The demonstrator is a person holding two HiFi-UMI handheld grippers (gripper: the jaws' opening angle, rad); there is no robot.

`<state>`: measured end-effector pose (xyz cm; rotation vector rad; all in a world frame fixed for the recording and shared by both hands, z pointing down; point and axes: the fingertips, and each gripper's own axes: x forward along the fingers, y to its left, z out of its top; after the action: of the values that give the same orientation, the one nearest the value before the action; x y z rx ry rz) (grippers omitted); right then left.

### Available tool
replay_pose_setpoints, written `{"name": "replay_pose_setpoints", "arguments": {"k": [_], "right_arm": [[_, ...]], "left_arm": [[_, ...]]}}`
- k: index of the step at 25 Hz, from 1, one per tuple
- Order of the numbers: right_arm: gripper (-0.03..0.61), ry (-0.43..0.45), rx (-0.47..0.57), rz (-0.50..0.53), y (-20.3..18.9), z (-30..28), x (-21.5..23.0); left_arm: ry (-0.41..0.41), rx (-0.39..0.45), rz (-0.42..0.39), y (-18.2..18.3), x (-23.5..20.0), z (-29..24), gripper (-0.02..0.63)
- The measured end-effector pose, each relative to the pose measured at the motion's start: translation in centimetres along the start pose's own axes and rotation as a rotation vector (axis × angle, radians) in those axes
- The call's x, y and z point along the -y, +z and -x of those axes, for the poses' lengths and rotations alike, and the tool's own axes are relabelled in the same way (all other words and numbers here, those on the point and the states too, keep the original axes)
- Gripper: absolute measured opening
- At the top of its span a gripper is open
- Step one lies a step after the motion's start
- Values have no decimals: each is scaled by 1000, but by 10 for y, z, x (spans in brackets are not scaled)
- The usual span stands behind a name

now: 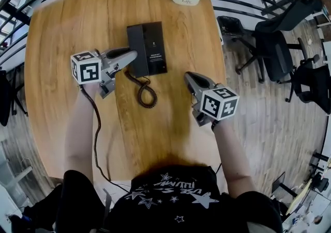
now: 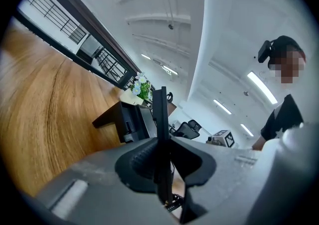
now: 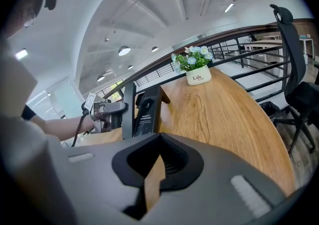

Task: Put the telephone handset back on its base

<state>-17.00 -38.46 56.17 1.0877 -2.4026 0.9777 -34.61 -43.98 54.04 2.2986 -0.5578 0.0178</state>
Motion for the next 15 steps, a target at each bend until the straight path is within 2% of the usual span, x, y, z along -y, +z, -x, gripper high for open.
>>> {"name": "replay_pose_setpoints", "arguments": {"k": [6, 15], "right_arm": [[0, 2, -2, -8, -1, -3, 3], [0, 1, -5, -12, -4, -4, 2]], "left_arm": [[24, -39, -17, -6, -11, -4, 87], [121, -73, -6, -12, -30, -6, 109]]}}
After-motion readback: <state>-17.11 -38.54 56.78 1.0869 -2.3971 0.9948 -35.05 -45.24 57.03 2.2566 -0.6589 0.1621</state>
